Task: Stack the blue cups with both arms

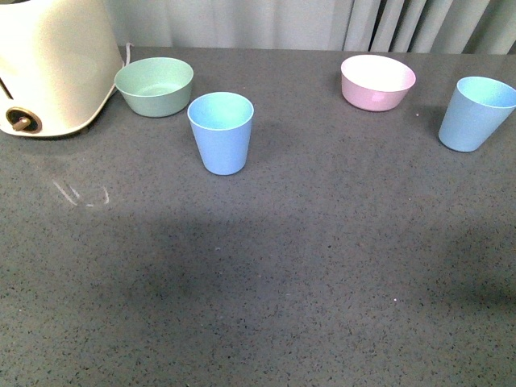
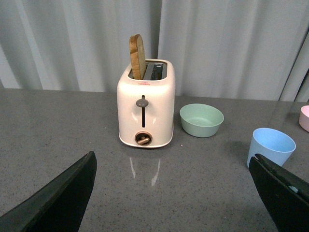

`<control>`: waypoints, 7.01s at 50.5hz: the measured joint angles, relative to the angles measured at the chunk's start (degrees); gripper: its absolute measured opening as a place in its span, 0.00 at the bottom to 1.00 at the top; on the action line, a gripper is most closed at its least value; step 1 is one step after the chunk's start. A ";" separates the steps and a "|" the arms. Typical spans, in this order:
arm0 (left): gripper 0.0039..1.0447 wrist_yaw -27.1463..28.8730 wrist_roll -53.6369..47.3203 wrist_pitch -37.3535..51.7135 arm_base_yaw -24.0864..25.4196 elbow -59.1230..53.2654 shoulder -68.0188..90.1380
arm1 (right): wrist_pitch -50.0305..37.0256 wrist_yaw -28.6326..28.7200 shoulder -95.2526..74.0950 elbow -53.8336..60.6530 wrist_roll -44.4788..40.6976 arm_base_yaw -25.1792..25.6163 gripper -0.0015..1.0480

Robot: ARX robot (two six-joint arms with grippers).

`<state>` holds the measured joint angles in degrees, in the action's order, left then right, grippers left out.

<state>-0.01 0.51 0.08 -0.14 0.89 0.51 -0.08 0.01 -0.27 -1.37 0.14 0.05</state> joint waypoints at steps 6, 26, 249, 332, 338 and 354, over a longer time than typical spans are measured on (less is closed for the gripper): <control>0.92 0.00 0.00 0.00 0.00 0.00 0.00 | 0.00 -0.02 0.00 0.00 0.00 0.00 0.91; 0.92 0.00 0.00 0.00 0.00 0.00 0.00 | 0.00 -0.02 0.00 0.00 0.00 0.00 0.91; 0.21 14.34 1.18 51.80 -14.40 21.75 74.55 | 0.00 0.13 0.00 0.00 0.00 0.00 0.91; 0.01 0.00 0.09 19.04 0.00 0.00 18.58 | -21.38 1.33 -105.79 -52.33 -28.37 3.23 0.91; 0.01 0.00 0.09 17.09 0.00 -0.02 16.59 | -19.63 0.74 -110.60 -58.14 -29.94 2.25 0.91; 0.01 0.00 0.09 12.13 0.00 -0.02 11.65 | -16.04 -0.04 -119.91 -69.57 -32.52 -0.66 0.91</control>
<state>-0.01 0.60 12.21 -0.14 0.86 12.16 -16.12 -0.03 -120.18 -70.94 -32.38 -0.60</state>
